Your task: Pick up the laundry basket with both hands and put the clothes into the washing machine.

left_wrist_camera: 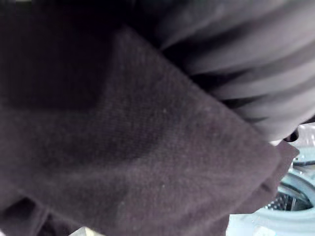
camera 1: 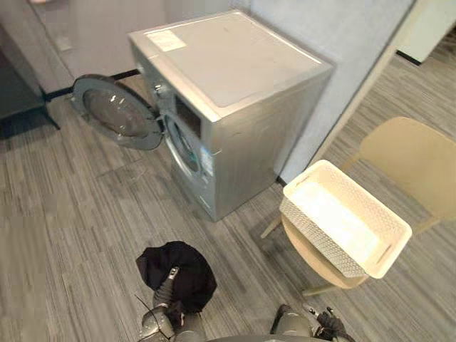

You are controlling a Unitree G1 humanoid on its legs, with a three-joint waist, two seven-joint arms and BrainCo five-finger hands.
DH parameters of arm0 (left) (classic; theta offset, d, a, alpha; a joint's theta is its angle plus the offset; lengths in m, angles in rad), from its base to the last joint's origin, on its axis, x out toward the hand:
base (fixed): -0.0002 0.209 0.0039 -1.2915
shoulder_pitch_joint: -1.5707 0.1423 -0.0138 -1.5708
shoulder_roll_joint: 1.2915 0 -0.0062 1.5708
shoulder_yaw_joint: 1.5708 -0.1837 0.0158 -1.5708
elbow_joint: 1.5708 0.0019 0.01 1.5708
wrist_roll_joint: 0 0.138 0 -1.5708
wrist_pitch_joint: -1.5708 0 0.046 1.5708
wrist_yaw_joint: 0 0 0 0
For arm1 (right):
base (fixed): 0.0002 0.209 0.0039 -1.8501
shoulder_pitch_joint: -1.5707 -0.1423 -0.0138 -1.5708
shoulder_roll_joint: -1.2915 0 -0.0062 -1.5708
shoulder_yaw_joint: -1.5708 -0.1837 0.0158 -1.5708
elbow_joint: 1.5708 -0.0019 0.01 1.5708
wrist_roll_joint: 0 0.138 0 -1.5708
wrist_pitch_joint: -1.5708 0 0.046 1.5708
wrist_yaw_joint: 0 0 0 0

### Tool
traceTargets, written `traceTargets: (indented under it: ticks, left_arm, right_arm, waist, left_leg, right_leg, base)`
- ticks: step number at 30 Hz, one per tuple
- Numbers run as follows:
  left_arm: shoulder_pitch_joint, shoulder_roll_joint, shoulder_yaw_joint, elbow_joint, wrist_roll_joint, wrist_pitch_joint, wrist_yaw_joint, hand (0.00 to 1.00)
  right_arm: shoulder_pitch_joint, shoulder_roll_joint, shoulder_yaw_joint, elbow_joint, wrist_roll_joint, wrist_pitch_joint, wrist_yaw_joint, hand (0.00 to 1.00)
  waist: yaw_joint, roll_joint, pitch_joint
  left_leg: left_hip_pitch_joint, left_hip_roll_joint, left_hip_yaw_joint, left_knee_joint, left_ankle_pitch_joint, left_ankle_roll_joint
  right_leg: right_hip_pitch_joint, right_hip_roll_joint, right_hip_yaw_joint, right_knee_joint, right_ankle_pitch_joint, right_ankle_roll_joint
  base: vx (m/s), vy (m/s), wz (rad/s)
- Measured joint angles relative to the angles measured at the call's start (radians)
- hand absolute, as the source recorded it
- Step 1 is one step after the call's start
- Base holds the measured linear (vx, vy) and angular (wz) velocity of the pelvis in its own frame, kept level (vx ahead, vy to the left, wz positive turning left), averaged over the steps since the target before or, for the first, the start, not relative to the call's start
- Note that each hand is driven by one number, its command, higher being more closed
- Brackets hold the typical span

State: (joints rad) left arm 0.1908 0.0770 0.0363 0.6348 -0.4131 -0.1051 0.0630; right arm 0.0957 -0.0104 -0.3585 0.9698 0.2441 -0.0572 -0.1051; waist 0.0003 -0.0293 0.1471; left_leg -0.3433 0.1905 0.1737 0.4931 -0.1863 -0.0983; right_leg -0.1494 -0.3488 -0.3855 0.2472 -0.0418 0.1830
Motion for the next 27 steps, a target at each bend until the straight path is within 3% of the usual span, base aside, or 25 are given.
traceTargets:
  ticks: [1, 2, 3, 4, 5, 7, 8, 11, 13, 14, 16, 17, 18, 21, 23, 24, 26, 27]
  left_arm:
    - [-0.007, 0.000, -0.001, 0.000, -0.008, -0.002, 0.004, 1.00]
    - [-0.011, 0.000, -0.006, 0.000, -0.008, -0.002, 0.003, 1.00]
    - [-0.017, -0.002, -0.009, 0.000, -0.007, -0.002, 0.002, 1.00]
    - [-0.019, 0.000, -0.009, -0.001, -0.007, -0.003, 0.003, 1.00]
    - [-0.025, 0.007, -0.010, -0.001, -0.007, -0.003, 0.003, 1.00]
    - [-0.030, 0.029, -0.026, -0.009, -0.007, -0.011, 0.004, 1.00]
    - [-0.043, 0.036, -0.026, -0.009, -0.007, -0.012, 0.004, 1.00]
    - [-0.054, 0.061, -0.025, -0.005, -0.005, -0.013, 0.004, 1.00]
    - [-0.064, 0.054, -0.031, -0.003, 0.000, -0.013, 0.003, 1.00]
    - [-0.071, 0.039, -0.031, 0.003, 0.014, -0.013, 0.003, 1.00]
    - [-0.102, 0.024, -0.053, 0.007, 0.037, -0.008, 0.000, 1.00]
    - [-0.106, 0.024, -0.070, 0.008, 0.037, -0.008, -0.003, 1.00]
    - [-0.126, 0.018, -0.114, 0.012, 0.041, -0.008, -0.017, 1.00]
    - [-0.155, -0.029, -0.168, -0.003, 0.052, -0.008, -0.045, 1.00]
    - [-0.145, -0.048, -0.200, -0.027, 0.051, -0.007, -0.060, 1.00]
    - [-0.126, -0.067, -0.206, -0.068, 0.050, -0.006, -0.067, 1.00]
    - [-0.114, -0.069, -0.222, -0.088, 0.050, -0.009, -0.077, 1.00]
    - [-0.115, -0.067, -0.232, -0.088, 0.050, -0.007, -0.085, 1.00]
  right_arm:
    - [-0.019, -0.014, -0.007, 0.005, 0.009, 0.000, -0.007, 0.00]
    - [-0.025, -0.020, -0.007, 0.006, 0.017, 0.001, -0.009, 0.00]
    - [-0.050, -0.031, -0.006, 0.006, 0.025, 0.003, -0.010, 0.00]
    - [-0.066, -0.033, -0.005, 0.005, 0.032, 0.003, -0.010, 0.00]
    - [-0.084, -0.029, -0.001, 0.006, 0.040, 0.004, -0.009, 0.00]
    - [-0.116, -0.012, 0.019, 0.004, 0.042, 0.013, -0.008, 0.00]
    - [-0.138, -0.010, 0.031, 0.002, 0.042, 0.018, -0.004, 0.00]
    - [-0.158, -0.006, 0.046, -0.006, 0.046, 0.012, 0.002, 0.00]
    - [-0.152, -0.014, 0.046, -0.005, 0.075, -0.007, 0.002, 0.00]
    - [-0.147, -0.023, 0.046, -0.003, 0.083, -0.010, 0.003, 0.00]
    - [-0.124, -0.038, 0.044, -0.001, 0.089, -0.012, 0.015, 0.00]
    - [-0.118, -0.040, 0.038, -0.001, 0.089, -0.012, 0.017, 0.00]
    - [-0.091, -0.045, 0.012, 0.009, 0.088, -0.014, 0.018, 0.00]
    - [-0.079, -0.052, -0.066, 0.031, 0.088, -0.006, 0.011, 0.00]
    - [-0.066, -0.045, -0.093, 0.011, 0.089, -0.002, 0.002, 0.00]
    - [-0.045, -0.032, -0.099, -0.027, 0.089, -0.001, -0.002, 0.00]
    - [-0.038, -0.040, -0.099, -0.034, 0.088, -0.001, -0.002, 0.00]
    - [-0.039, -0.046, -0.098, -0.037, 0.087, -0.002, -0.001, 0.00]
  waist:
    - [0.015, 0.019, -0.006]
    - [0.019, 0.031, -0.007]
    - [0.027, 0.062, -0.008]
    - [0.030, 0.070, -0.007]
    - [0.041, 0.078, -0.001]
    - [0.045, 0.080, -0.001]
    - [0.042, 0.083, 0.001]
    - [0.041, 0.059, -0.004]
    - [0.034, 0.037, 0.001]
    - [0.022, 0.042, 0.007]
    - [-0.008, 0.042, 0.027]
    - [-0.020, 0.038, 0.027]
    - [-0.052, 0.034, 0.027]
    - [-0.054, 0.052, 0.025]
    - [-0.067, 0.061, 0.026]
    - [-0.069, 0.073, 0.028]
    - [-0.068, 0.089, 0.013]
    - [-0.070, 0.091, 0.007]
  left_leg:
    - [-0.054, -0.002, -0.005, 0.070, -0.040, 0.023]
    - [-0.074, -0.003, -0.004, 0.093, -0.054, 0.033]
    - [-0.122, -0.011, -0.005, 0.147, -0.085, 0.054]
    - [-0.142, -0.022, 0.000, 0.172, -0.103, 0.068]
    - [-0.153, -0.035, 0.014, 0.199, -0.126, 0.087]
    - [-0.167, -0.062, 0.015, 0.217, -0.152, 0.108]
    - [-0.171, -0.068, 0.009, 0.204, -0.151, 0.108]
    - [-0.088, -0.109, 0.000, 0.039, -0.073, 0.133]
    - [0.014, -0.147, 0.003, -0.134, -0.004, 0.145]
    - [0.065, -0.156, -0.004, -0.213, 0.022, 0.154]
    - [0.193, -0.160, -0.012, -0.348, 0.056, 0.145]
    - [0.216, -0.171, -0.025, -0.355, 0.058, 0.139]
    - [0.241, -0.188, -0.061, -0.347, 0.053, 0.116]
    - [0.245, -0.190, -0.092, -0.277, 0.029, 0.080]
    - [0.220, -0.177, -0.078, -0.101, 0.000, 0.022]
    - [0.178, -0.143, -0.051, 0.125, 0.001, -0.028]
    - [0.126, -0.122, -0.032, 0.266, 0.036, -0.073]
    - [0.075, -0.114, -0.024, 0.361, 0.077, -0.073]
  right_leg:
    - [0.005, 0.004, 0.008, -0.061, 0.032, 0.021]
    - [0.005, 0.005, 0.011, -0.081, 0.040, 0.030]
    - [0.001, 0.006, 0.023, -0.124, 0.054, 0.036]
    - [-0.001, 0.004, 0.034, -0.143, 0.072, 0.035]
    - [-0.002, -0.004, 0.061, -0.160, 0.088, 0.016]
    - [-0.026, 0.005, 0.182, -0.132, 0.059, -0.030]
    - [-0.053, 0.040, 0.254, -0.067, 0.029, -0.049]
    - [-0.056, 0.179, 0.335, -0.003, -0.098, -0.025]
    - [-0.053, 0.257, 0.328, -0.016, -0.130, -0.063]
    - [-0.055, 0.297, 0.334, -0.021, -0.140, -0.081]
    - [-0.090, 0.392, 0.361, -0.030, -0.118, -0.118]
    - [-0.091, 0.396, 0.366, -0.040, -0.082, -0.135]
    - [-0.068, 0.388, 0.356, -0.026, -0.046, -0.208]
    - [-0.059, 0.372, 0.332, 0.064, -0.101, -0.225]
    - [-0.001, 0.361, 0.307, 0.065, -0.111, -0.239]
    - [0.069, 0.362, 0.288, 0.069, -0.147, -0.258]
    - [0.109, 0.359, 0.284, 0.068, -0.188, -0.250]
    - [0.132, 0.347, 0.288, 0.036, -0.200, -0.251]
  base:
    - [-0.04, 0.367, 0.17]
    - [-0.02, 0.407, 0.01]
    - [-0.01, 0.284, -0.03]
    - [0.02, 0.334, -0.05]
    - [0.04, 0.309, -0.03]
    - [0.06, 0.280, 0.13]
    - [0.09, 0.160, 0.26]
    - [0.17, 0.094, 0.18]
    - [0.20, 0.002, 0.16]
    - [0.23, -0.026, 0.03]
    - [0.22, -0.036, 0.12]
    - [0.27, -0.076, 0.66]
    - [0.27, -0.082, 0.62]
    - [0.32, -0.105, 0.19]
    - [0.29, -0.079, 0.27]
    - [0.18, -0.027, 0.26]
    - [0.19, 0.015, 0.16]
    - [0.19, 0.064, 0.12]
